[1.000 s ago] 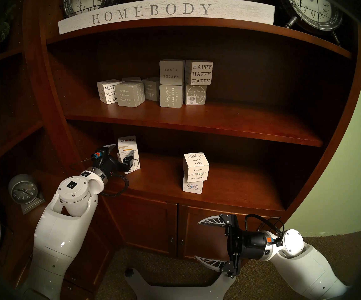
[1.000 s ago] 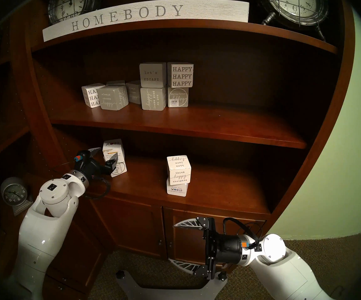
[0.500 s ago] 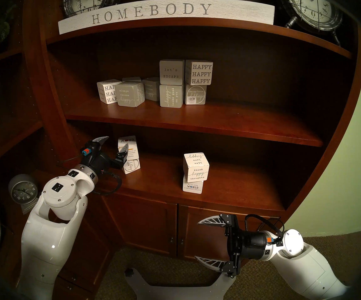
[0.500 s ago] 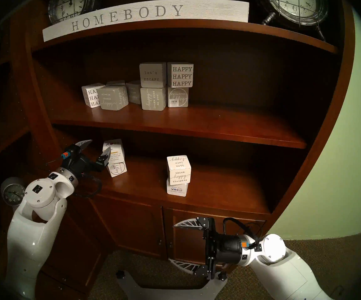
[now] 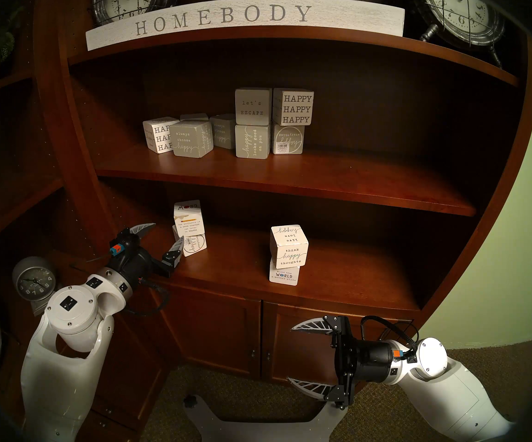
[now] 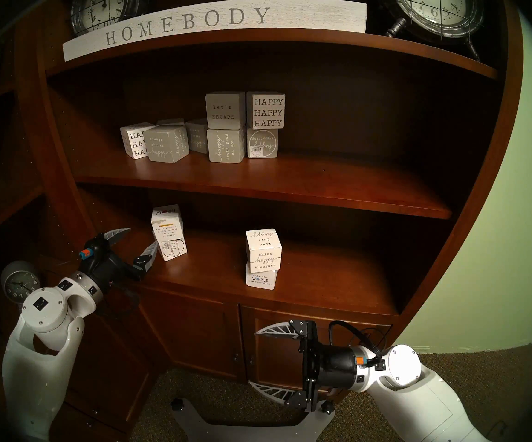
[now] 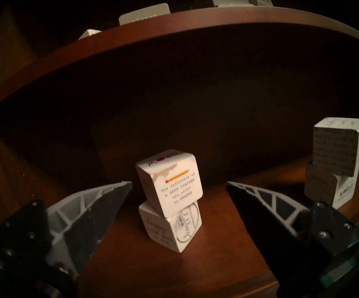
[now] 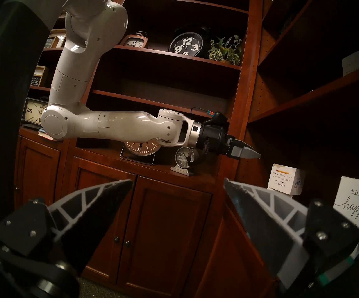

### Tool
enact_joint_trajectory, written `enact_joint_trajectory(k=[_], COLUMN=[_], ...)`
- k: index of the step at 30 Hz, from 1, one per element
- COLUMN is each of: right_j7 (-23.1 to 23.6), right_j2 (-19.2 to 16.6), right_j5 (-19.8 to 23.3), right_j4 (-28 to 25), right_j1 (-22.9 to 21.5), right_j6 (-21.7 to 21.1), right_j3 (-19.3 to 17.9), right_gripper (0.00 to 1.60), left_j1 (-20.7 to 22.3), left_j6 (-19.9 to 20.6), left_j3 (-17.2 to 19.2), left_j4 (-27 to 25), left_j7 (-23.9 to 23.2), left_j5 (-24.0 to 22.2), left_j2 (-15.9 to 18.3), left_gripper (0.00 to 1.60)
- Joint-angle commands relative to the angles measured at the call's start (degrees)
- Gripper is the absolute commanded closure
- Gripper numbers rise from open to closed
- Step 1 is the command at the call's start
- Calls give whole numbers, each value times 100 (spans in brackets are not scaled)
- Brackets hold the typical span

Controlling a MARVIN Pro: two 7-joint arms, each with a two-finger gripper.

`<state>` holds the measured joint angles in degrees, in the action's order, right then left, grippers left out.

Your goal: Stack four cubes vertically into two groups

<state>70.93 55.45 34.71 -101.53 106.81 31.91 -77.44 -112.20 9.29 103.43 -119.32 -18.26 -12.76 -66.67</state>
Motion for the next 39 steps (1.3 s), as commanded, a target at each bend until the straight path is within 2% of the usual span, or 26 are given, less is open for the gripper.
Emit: enact_joint_trajectory(k=[1, 9, 13, 16, 19, 22, 39], right_j7=[-5, 6, 8, 9, 12, 13, 35], right_j2=[23, 35, 39, 42, 46, 49, 76], right_j5=[32, 33, 36, 38, 37, 36, 26], right_j4=[-57, -60, -66, -71, -73, -77, -81], right_j1=[1, 6, 11, 16, 19, 22, 32], right_j6=[-8, -16, -24, -32, -38, -44, -64], right_j3=[7, -4, -10, -16, -20, -26, -51], right_gripper=[0, 0, 0, 0, 0, 0, 0], left_j1=[-672, -1232, -1563, -1770, -1813, -1825, -1774], left_j6=[-411, -1114, -1505, -1784, -2087, -2348, -2465], left_j3=[298, 914, 1174, 1258, 1314, 1329, 1374], left_j4=[-128, -62, -181, -231, -202, -115, -43], left_j7=[-573, -1379, -1712, -1814, -2101, -2199, -2398], left_j5=[69, 178, 41, -78, -276, -367, -430], left_j2=[-229, -523, -680, -703, -752, -764, -850], left_gripper=[0, 0, 0, 0, 0, 0, 0])
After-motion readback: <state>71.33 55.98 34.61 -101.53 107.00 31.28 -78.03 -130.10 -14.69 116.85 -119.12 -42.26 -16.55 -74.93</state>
